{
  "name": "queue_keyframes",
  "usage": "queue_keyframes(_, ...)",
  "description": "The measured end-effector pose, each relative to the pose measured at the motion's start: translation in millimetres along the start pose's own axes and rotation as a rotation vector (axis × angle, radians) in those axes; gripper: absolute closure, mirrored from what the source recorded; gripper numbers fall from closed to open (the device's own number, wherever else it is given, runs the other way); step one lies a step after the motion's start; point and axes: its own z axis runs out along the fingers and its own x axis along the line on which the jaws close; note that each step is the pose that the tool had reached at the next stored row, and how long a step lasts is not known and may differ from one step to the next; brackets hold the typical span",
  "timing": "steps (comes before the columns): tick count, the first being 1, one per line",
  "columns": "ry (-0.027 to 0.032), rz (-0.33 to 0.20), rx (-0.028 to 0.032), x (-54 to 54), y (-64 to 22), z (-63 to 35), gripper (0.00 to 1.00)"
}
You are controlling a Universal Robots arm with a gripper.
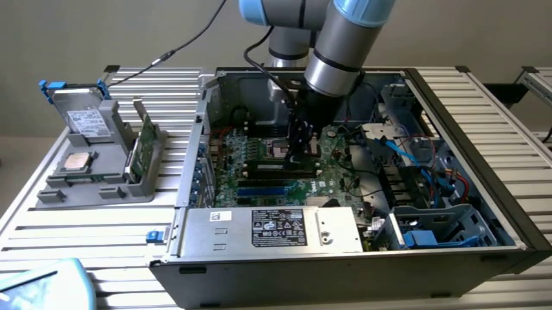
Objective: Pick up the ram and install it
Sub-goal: 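Insert the ram into the slot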
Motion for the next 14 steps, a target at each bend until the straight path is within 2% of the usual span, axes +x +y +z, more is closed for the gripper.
queue_keyframes(2, 0.0076, -0.003, -0.0093, 0.0, 0.6, -2.0, 0.86)
queue_keyframes(3, 0.01, -0.004, -0.011, 0.1, 1.4, -4.7, 0.86)
queue_keyframes(10, 0.011, -0.005, -0.0114, 0.1, 2.0, -7.0, 0.86)
queue_keyframes(14, 0.0111, -0.005, -0.0112, 0.9, 5.2, -17.7, 0.86)
